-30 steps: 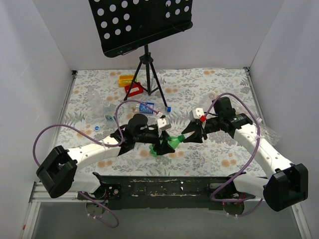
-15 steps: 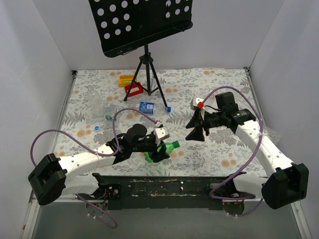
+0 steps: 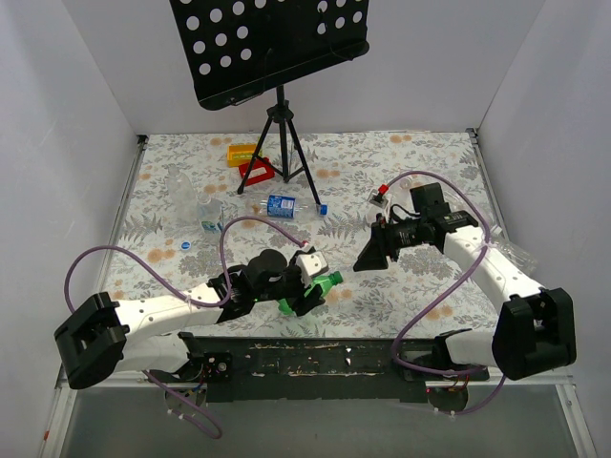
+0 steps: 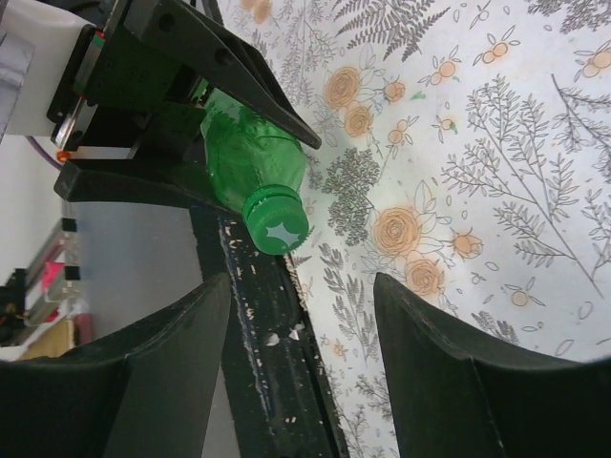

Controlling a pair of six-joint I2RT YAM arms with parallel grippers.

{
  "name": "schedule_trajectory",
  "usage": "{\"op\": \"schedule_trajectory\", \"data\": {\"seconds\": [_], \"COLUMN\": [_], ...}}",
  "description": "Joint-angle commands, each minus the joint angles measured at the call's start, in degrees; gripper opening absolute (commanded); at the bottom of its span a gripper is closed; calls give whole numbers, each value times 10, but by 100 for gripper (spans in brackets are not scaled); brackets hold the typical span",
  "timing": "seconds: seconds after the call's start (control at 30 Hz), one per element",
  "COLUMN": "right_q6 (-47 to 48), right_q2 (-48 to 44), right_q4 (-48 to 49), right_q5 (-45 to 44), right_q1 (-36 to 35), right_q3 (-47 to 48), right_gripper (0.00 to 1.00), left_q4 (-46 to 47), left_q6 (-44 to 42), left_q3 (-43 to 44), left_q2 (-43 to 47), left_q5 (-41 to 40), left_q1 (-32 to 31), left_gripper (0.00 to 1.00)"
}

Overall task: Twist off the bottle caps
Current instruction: Unscrew the bottle cap from the plastic bottle.

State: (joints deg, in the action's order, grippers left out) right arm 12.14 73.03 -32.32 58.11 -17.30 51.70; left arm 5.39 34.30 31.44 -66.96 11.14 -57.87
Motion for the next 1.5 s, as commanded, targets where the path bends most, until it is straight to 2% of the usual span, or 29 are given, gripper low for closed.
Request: {"op": "schedule_trajectory", "data": {"seconds": [0.0, 0.07, 0.1, 1.47], "right_q6": [-71, -74, -75, -94], "right_q2": [11, 13, 14, 24], "right_q4": [28, 30, 30, 52], "right_q5": [51, 50, 53, 85], "right_q1": [2, 2, 2, 2], "right_q3": [-7, -11, -13, -29], "right_gripper": [69, 76, 76, 77], "left_q4": [23, 23, 25, 23], "left_q6": [-6, -7, -6, -16], "left_q3": [0, -1, 0, 6], "left_q2": [5, 4, 4, 8], "left_q5": [-22, -23, -23, -41], "left_q1": [-7, -8, -9, -21], "left_gripper": [10, 10, 10, 10]}}
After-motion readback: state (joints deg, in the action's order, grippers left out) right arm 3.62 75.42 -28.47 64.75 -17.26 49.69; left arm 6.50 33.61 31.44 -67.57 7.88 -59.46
